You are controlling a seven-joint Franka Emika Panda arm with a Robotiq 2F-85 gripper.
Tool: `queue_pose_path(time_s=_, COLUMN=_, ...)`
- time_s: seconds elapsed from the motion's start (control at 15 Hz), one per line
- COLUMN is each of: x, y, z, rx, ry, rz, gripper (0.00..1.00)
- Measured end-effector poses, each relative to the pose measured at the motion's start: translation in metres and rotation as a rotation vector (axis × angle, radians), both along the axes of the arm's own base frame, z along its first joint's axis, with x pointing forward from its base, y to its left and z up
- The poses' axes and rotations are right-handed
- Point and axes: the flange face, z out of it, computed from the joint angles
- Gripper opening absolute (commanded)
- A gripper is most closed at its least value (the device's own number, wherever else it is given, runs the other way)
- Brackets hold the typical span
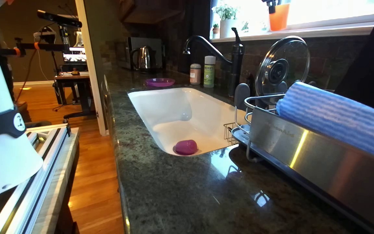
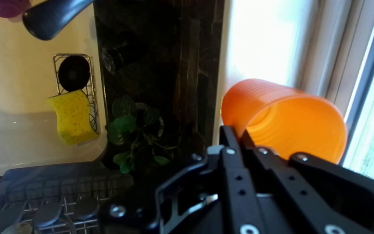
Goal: Put the orange cup onto the windowsill
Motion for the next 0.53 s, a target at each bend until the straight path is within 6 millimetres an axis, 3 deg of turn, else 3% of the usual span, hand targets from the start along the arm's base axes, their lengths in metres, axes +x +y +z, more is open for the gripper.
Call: queue_pose_path(time_s=0.53, x=0.0013, y=-0.0016, z=-0.0034, rx=-0.018, ry=0.002, rz=-0.003, gripper=0.01)
